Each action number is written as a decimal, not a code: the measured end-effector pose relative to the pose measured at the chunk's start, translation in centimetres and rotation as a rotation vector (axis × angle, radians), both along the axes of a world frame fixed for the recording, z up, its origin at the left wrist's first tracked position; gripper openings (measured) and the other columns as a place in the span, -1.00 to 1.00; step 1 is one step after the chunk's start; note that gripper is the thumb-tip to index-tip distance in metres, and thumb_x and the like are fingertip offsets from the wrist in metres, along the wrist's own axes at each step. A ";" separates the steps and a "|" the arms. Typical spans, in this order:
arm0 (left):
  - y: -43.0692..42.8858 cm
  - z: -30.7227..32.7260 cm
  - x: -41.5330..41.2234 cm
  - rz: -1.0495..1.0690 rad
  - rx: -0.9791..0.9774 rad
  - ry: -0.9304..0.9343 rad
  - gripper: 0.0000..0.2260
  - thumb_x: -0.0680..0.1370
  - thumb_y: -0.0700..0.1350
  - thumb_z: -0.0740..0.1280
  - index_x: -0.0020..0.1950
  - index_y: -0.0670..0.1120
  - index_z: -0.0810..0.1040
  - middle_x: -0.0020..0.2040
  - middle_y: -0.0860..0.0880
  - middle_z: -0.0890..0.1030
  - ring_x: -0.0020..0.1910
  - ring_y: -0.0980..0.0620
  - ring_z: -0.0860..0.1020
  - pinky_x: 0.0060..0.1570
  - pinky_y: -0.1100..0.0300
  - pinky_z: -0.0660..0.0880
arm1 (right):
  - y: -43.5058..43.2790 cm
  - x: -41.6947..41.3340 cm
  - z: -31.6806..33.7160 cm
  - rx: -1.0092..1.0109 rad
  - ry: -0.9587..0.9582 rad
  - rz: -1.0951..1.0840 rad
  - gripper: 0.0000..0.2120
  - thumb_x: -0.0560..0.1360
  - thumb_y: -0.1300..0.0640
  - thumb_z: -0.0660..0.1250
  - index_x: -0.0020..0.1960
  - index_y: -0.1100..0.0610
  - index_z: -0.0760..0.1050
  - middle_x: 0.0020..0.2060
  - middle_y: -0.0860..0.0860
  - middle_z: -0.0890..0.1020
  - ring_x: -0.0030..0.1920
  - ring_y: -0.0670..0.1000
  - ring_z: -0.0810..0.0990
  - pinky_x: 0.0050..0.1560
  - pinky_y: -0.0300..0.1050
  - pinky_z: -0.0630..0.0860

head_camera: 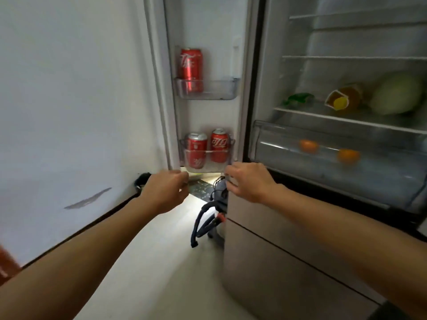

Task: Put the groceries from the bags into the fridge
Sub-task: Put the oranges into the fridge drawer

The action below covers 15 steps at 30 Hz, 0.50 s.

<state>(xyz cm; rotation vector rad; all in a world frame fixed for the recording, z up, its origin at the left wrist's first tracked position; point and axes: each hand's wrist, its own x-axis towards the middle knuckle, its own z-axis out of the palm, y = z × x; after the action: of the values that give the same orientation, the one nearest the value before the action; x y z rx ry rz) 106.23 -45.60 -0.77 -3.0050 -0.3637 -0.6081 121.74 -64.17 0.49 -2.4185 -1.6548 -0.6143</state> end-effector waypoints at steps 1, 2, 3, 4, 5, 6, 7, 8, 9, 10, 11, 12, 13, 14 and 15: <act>1.0 -0.8 -2.4 0.046 -0.012 0.012 -0.84 0.54 0.02 0.24 0.03 -0.01 0.52 -0.02 0.00 0.60 -0.06 -0.06 0.55 -0.22 0.15 0.42 | 1.5 -1.7 -0.5 -0.004 -0.002 0.033 -0.73 0.52 -0.04 0.24 0.15 0.05 0.52 0.04 0.00 0.61 0.00 0.12 0.59 -0.13 -0.05 0.45; 1.9 -1.5 -4.9 0.090 -0.032 0.022 -0.84 0.55 0.02 0.24 0.04 -0.01 0.52 0.00 0.01 0.59 -0.04 -0.06 0.54 -0.23 0.16 0.37 | 3.1 -3.6 -1.0 -0.010 -0.001 0.064 -0.73 0.51 -0.03 0.23 0.14 0.05 0.53 0.04 -0.01 0.61 0.01 0.12 0.59 -0.12 -0.04 0.46; 2.6 -2.3 -7.6 0.136 -0.052 0.041 -0.82 0.56 0.02 0.23 0.08 -0.02 0.51 0.02 0.01 0.59 -0.01 -0.05 0.54 -0.21 0.15 0.34 | 4.7 -5.6 -1.5 -0.021 0.011 0.093 -0.73 0.51 -0.03 0.23 0.14 0.05 0.53 0.05 -0.01 0.61 0.02 0.12 0.58 -0.11 -0.04 0.47; 3.2 -3.1 -10.5 0.178 -0.073 0.055 -0.80 0.57 0.02 0.23 0.12 -0.02 0.51 0.04 0.02 0.59 0.02 -0.05 0.54 -0.18 0.15 0.35 | 6.3 -7.7 -2.1 -0.031 0.031 0.126 -0.72 0.52 -0.03 0.23 0.16 0.05 0.52 0.05 0.00 0.61 0.03 0.12 0.58 -0.10 -0.04 0.47; 3.9 -4.1 -13.5 0.220 -0.090 0.069 -0.78 0.57 0.02 0.22 0.15 -0.01 0.51 0.05 0.03 0.58 0.03 -0.03 0.54 -0.15 0.14 0.37 | 8.0 -10.0 -2.9 -0.038 0.053 0.162 -0.71 0.52 -0.03 0.24 0.17 0.06 0.52 0.06 0.00 0.61 0.04 0.13 0.58 -0.08 -0.03 0.47; 4.6 -5.2 -16.6 0.256 -0.104 0.083 -0.77 0.57 0.03 0.22 0.16 -0.01 0.51 0.06 0.04 0.58 0.03 -0.02 0.54 -0.13 0.14 0.40 | 9.6 -12.5 -3.6 -0.044 0.078 0.200 -0.70 0.52 -0.04 0.24 0.19 0.06 0.51 0.06 0.01 0.61 0.04 0.13 0.59 -0.08 -0.03 0.47; 5.2 -6.2 -19.9 0.290 -0.120 0.108 -0.76 0.57 0.04 0.22 0.16 -0.01 0.51 0.06 0.04 0.58 0.02 -0.01 0.55 -0.11 0.14 0.43 | 11.1 -15.3 -4.5 -0.054 0.100 0.240 -0.70 0.52 -0.04 0.24 0.20 0.05 0.51 0.05 0.01 0.60 0.04 0.13 0.59 -0.07 -0.03 0.47; 5.8 -7.2 -23.1 0.321 -0.126 0.143 -0.76 0.57 0.05 0.21 0.16 -0.01 0.51 0.05 0.03 0.58 0.00 -0.01 0.55 -0.10 0.14 0.46 | 12.6 -18.1 -5.3 -0.075 0.114 0.277 -0.69 0.53 -0.05 0.23 0.22 0.04 0.50 0.06 0.00 0.60 0.04 0.12 0.59 -0.07 -0.04 0.47; 6.6 -8.1 -26.4 0.357 -0.129 0.191 -0.76 0.57 0.05 0.20 0.14 -0.02 0.51 0.04 0.02 0.58 -0.03 -0.01 0.55 -0.08 0.11 0.49 | 14.2 -21.1 -6.1 -0.102 0.117 0.318 -0.68 0.55 -0.06 0.21 0.24 0.02 0.49 0.08 -0.01 0.59 0.05 0.11 0.58 -0.07 -0.06 0.45; 7.1 -8.9 -29.7 0.396 -0.136 0.234 -0.77 0.57 0.05 0.20 0.13 -0.03 0.50 0.01 0.01 0.58 -0.06 0.00 0.55 -0.08 0.09 0.51 | 15.8 -24.0 -6.9 -0.130 0.113 0.361 -0.67 0.56 -0.07 0.20 0.26 0.01 0.47 0.10 -0.02 0.58 0.06 0.09 0.58 -0.08 -0.09 0.42; 7.7 -9.5 -32.9 0.439 -0.144 0.261 -0.78 0.58 0.04 0.20 0.11 -0.04 0.50 -0.02 0.00 0.58 -0.08 0.01 0.55 -0.08 0.09 0.53 | 17.3 -26.8 -7.6 -0.147 0.113 0.404 -0.67 0.56 -0.07 0.19 0.27 0.01 0.47 0.12 -0.02 0.57 0.07 0.08 0.57 -0.10 -0.10 0.40; 8.0 -10.0 -35.3 0.475 -0.157 0.275 -0.80 0.58 0.04 0.20 0.08 -0.04 0.50 -0.04 -0.01 0.57 -0.10 0.01 0.55 -0.09 0.09 0.53 | 18.4 -29.0 -8.1 -0.150 0.117 0.445 -0.67 0.56 -0.07 0.19 0.27 0.01 0.46 0.13 -0.03 0.57 0.07 0.08 0.57 -0.10 -0.10 0.40; 8.6 -10.4 -38.6 0.523 -0.188 0.287 -0.81 0.58 0.03 0.21 0.05 -0.04 0.50 -0.05 -0.01 0.57 -0.10 0.01 0.56 -0.08 0.08 0.54 | 19.9 -32.0 -8.6 -0.156 0.122 0.497 -0.67 0.57 -0.07 0.19 0.27 0.02 0.46 0.13 -0.03 0.58 0.06 0.07 0.57 -0.08 -0.10 0.41; 8.8 -10.7 -41.0 0.553 -0.216 0.286 -0.82 0.58 0.03 0.21 0.03 -0.04 0.50 -0.05 -0.01 0.58 -0.10 0.01 0.57 -0.07 0.09 0.54 | 21.1 -34.3 -9.0 -0.173 0.117 0.531 -0.67 0.57 -0.07 0.19 0.28 0.02 0.45 0.13 -0.03 0.58 0.06 0.06 0.57 -0.07 -0.11 0.41; 9.1 -10.9 -43.3 0.586 -0.240 0.289 -0.83 0.58 0.03 0.22 0.03 -0.04 0.51 -0.03 -0.01 0.58 -0.09 0.01 0.57 -0.06 0.11 0.54 | 22.0 -36.5 -9.2 -0.187 0.112 0.567 -0.67 0.58 -0.06 0.18 0.29 0.03 0.44 0.14 -0.03 0.57 0.06 0.05 0.57 -0.07 -0.13 0.40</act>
<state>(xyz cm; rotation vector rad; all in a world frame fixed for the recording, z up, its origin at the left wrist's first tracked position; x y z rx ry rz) 62.94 -36.50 -11.72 -2.8933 -1.2996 -0.0822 85.21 -42.13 -8.70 -1.8884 -2.2850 -0.2369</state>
